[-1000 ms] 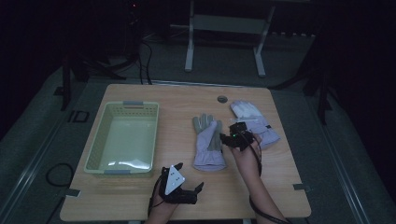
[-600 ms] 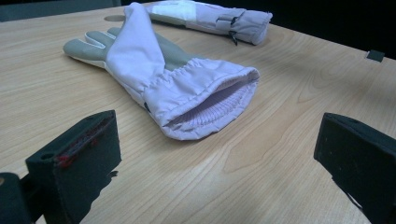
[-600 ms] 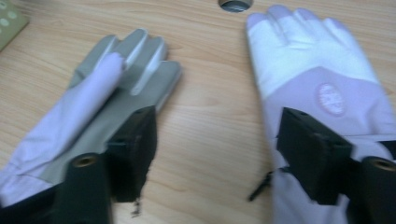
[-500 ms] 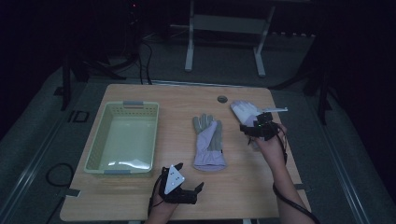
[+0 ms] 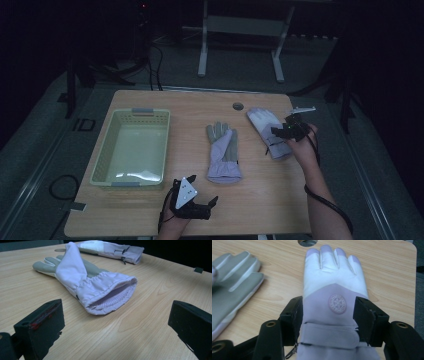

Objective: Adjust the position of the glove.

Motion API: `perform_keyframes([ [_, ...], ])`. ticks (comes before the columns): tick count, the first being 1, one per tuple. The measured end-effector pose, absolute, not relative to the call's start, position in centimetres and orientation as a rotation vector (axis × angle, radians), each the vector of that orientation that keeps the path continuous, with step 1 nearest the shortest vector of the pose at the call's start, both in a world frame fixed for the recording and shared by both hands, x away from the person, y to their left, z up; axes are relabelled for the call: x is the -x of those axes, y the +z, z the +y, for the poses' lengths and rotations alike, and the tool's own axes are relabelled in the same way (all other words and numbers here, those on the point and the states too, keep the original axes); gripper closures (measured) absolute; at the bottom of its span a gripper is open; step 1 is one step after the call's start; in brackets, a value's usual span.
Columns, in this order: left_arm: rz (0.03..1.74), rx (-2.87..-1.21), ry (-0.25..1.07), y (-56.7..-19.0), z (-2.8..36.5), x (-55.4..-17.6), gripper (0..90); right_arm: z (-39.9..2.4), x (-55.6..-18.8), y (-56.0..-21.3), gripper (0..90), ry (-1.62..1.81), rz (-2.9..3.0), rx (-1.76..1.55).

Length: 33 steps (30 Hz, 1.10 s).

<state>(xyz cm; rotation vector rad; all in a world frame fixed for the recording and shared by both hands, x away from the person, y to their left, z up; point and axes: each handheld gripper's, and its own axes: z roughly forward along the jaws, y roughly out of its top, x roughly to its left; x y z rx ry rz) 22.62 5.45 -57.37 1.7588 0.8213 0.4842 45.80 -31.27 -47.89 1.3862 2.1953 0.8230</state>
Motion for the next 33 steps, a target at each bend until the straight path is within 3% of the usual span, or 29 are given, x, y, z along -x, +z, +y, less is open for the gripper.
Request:
perform_keyframes([
  [21, 0.824, -1.752, 0.478, -57.4, 5.6, -22.6, 0.7, -32.7, -49.9, -53.2, 48.0, 0.81, 2.253, -1.533],
  [23, 0.825, -1.752, 0.473, -57.4, 5.6, -22.6, 0.7, -32.6, -50.0, -53.2, 58.2, 0.827, 2.267, -1.565],
  [33, 0.823, -1.754, 0.46, -57.4, 5.6, -22.7, 0.7, -31.9, -49.4, -51.8, 76.6, 0.797, 2.204, -1.65],
])
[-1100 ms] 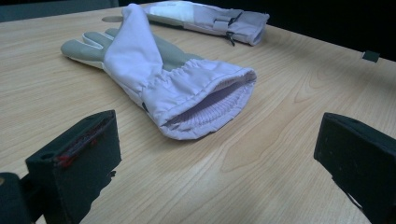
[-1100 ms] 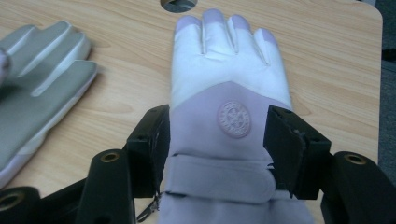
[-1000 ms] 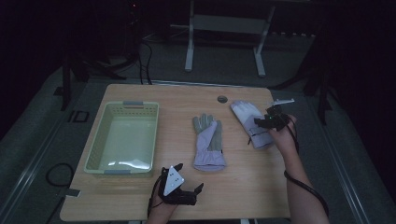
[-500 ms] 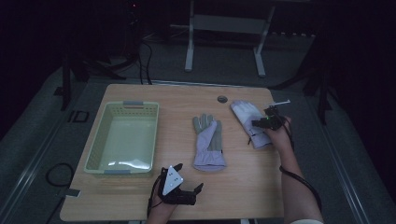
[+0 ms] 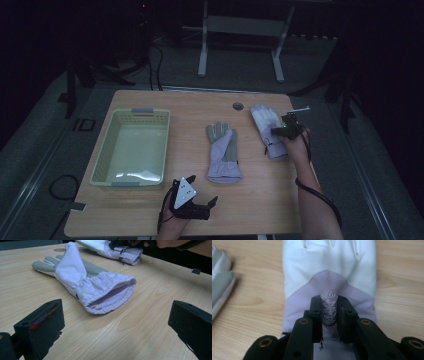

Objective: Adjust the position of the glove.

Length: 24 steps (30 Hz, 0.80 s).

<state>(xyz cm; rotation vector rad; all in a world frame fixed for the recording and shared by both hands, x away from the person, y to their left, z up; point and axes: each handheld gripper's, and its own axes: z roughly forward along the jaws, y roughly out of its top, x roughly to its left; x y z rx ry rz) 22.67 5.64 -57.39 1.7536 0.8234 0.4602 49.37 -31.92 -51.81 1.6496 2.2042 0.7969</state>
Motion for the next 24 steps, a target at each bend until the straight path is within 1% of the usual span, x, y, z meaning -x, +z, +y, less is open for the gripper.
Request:
perform_keyframes([
  [3, 0.825, -1.755, 0.459, -57.4, 5.6, -22.7, 0.7, -32.1, -48.8, -50.9, 77.3, 0.798, 2.166, -1.66],
  [6, 0.828, -1.756, 0.458, -57.4, 5.6, -22.7, 0.7, -32.4, -47.5, -49.1, 78.0, 0.811, 2.135, -1.673],
  [7, 0.828, -1.756, 0.458, -57.4, 5.6, -22.7, 0.8, -32.4, -47.5, -49.1, 78.0, 0.811, 2.135, -1.673],
  [8, 0.832, -1.755, 0.458, -57.4, 5.6, -22.7, 0.7, -32.5, -46.5, -48.0, 78.3, 0.855, 2.098, -1.698],
  [9, 0.832, -1.755, 0.458, -57.4, 5.6, -22.7, 0.7, -32.5, -46.5, -48.0, 78.3, 0.855, 2.098, -1.698],
  [12, 0.834, -1.755, 0.46, -57.4, 5.6, -22.7, 0.8, -32.3, -44.2, -46.0, 78.5, 0.893, 2.057, -1.702],
  [13, 0.834, -1.755, 0.46, -57.4, 5.6, -22.7, 0.8, -32.3, -44.2, -46.0, 78.5, 0.893, 2.057, -1.702],
  [14, 0.831, -1.757, 0.46, -57.4, 5.6, -22.7, 0.8, -32.2, -42.9, -44.9, 78.5, 0.902, 2.022, -1.703],
  [15, 0.831, -1.757, 0.46, -57.4, 5.6, -22.7, 0.7, -32.2, -42.9, -44.9, 78.5, 0.902, 2.022, -1.703],
  [16, 0.83, -1.756, 0.457, -57.4, 5.6, -22.8, 0.7, -32.5, -41.6, -43.9, 78.5, 0.941, 1.959, -1.719],
  [17, 0.83, -1.756, 0.457, -57.4, 5.6, -22.8, 0.7, -32.5, -41.6, -43.9, 78.5, 0.941, 1.959, -1.719],
  [18, 0.829, -1.758, 0.449, -57.4, 5.6, -22.8, 0.7, -32.7, -40.5, -43.1, 78.4, 0.949, 1.93, -1.711],
  [21, 0.825, -1.758, 0.448, -57.4, 5.5, -22.8, 0.8, -33.1, -39.0, -42.6, 78.4, 0.978, 1.889, -1.728],
  [24, 0.822, -1.763, 0.455, -57.4, 5.5, -22.8, 0.7, -33.1, -37.8, -43.1, 78.4, 0.956, 1.874, -1.748],
])
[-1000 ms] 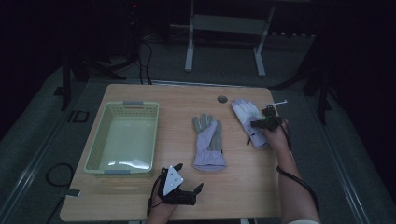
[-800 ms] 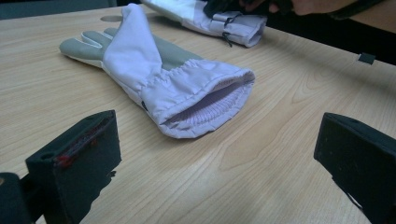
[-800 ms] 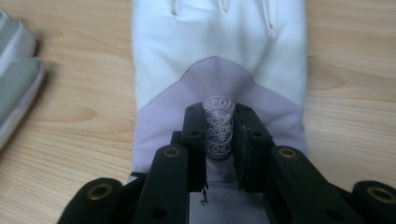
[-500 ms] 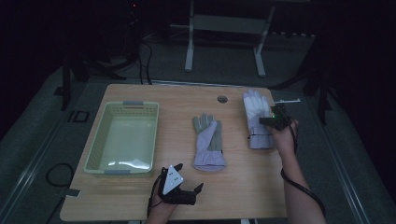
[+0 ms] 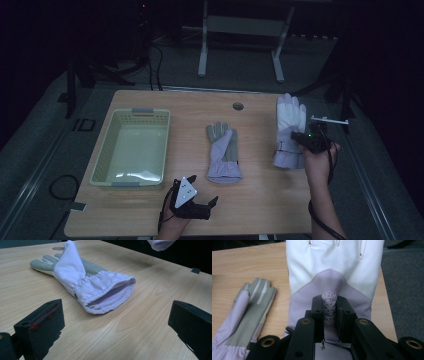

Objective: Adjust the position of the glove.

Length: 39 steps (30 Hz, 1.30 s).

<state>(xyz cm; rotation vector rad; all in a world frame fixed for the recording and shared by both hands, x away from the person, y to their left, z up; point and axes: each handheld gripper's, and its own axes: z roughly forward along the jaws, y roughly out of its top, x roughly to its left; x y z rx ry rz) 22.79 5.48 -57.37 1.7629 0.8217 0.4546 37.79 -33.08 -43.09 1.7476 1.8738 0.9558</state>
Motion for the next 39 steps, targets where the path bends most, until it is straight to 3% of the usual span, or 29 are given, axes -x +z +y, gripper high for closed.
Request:
perform_keyframes([
  [10, 0.821, -1.763, 0.456, -57.4, 5.5, -22.8, 0.8, -32.9, -35.7, -47.2, 78.2, 0.912, 1.876, -1.854],
  [18, 0.829, -1.763, 0.449, -57.4, 5.5, -22.9, 0.7, -31.7, -36.9, -50.1, 77.5, 0.823, 1.929, -1.874],
  [24, 0.826, -1.765, 0.451, -57.4, 5.5, -22.8, 0.7, -30.9, -38.2, -52.3, 71.5, 0.718, 1.99, -1.842],
  [28, 0.828, -1.764, 0.445, -57.4, 5.5, -22.9, 0.8, -30.9, -38.2, -52.0, 69.1, 0.728, 2.015, -1.815],
  [35, 0.83, -1.765, 0.442, -57.4, 5.5, -22.9, 0.8, -31.9, -38.1, -49.5, 55.9, 0.776, 2.079, -1.712],
  [39, 0.83, -1.767, 0.442, -57.4, 5.5, -22.9, 0.8, -32.4, -37.7, -48.3, 55.1, 0.787, 2.117, -1.602],
])
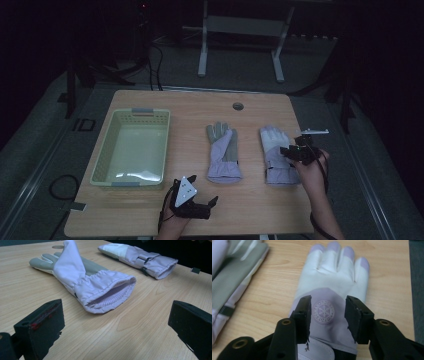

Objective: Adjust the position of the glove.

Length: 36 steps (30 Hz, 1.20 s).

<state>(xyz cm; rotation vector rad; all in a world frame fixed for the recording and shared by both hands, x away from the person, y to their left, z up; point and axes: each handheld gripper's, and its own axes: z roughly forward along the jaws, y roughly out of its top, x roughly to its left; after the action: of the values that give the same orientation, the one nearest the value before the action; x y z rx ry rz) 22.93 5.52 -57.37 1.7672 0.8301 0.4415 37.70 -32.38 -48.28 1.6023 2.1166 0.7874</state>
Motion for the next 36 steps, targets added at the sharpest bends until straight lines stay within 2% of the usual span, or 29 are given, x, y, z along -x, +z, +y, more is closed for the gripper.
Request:
perform_keyframes([
  [1, 0.83, -1.768, 0.442, -57.4, 5.5, -22.9, 0.8, -32.4, -37.7, -48.3, 55.1, 0.787, 2.117, -1.602],
  [2, 0.829, -1.769, 0.442, -57.4, 5.5, -22.9, 0.8, -32.2, -37.8, -48.4, 48.9, 0.765, 2.149, -1.56],
  [5, 0.829, -1.769, 0.443, -57.4, 5.5, -22.9, 0.8, -32.1, -38.1, -49.2, 45.5, 0.769, 2.183, -1.544],
  [7, 0.828, -1.77, 0.442, -57.4, 5.5, -22.9, 0.8, -32.2, -38.5, -50.0, 45.6, 0.755, 2.201, -1.558],
  [9, 0.828, -1.77, 0.443, -57.4, 5.5, -22.9, 0.7, -32.5, -39.0, -51.1, 50.0, 0.74, 2.209, -1.597],
  [13, 0.826, -1.77, 0.442, -57.4, 5.5, -22.9, 0.7, -33.2, -39.3, -52.8, 49.0, 0.786, 2.203, -1.642],
  [17, 0.825, -1.771, 0.444, -57.4, 5.5, -22.9, 0.8, -32.9, -38.8, -53.3, 42.9, 0.783, 2.197, -1.586],
  [18, 0.824, -1.772, 0.446, -57.4, 5.5, -22.9, 0.8, -32.5, -38.5, -53.5, 38.4, 0.776, 2.201, -1.548],
  [22, 0.828, -1.77, 0.444, -57.4, 5.4, -22.9, 0.8, -32.0, -38.2, -53.8, 33.7, 0.765, 2.193, -1.5],
  [25, 0.829, -1.772, 0.444, -57.4, 5.4, -22.9, 0.8, -32.3, -38.2, -54.0, 39.5, 0.8, 2.184, -1.534],
  [30, 0.832, -1.773, 0.442, -57.4, 5.4, -23.0, 0.8, -32.4, -38.1, -53.7, 63.1, 0.826, 2.18, -1.576],
  [36, 0.832, -1.771, 0.436, -57.4, 5.5, -23.0, 0.8, -32.2, -37.9, -53.2, 72.7, 0.824, 2.157, -1.611],
])
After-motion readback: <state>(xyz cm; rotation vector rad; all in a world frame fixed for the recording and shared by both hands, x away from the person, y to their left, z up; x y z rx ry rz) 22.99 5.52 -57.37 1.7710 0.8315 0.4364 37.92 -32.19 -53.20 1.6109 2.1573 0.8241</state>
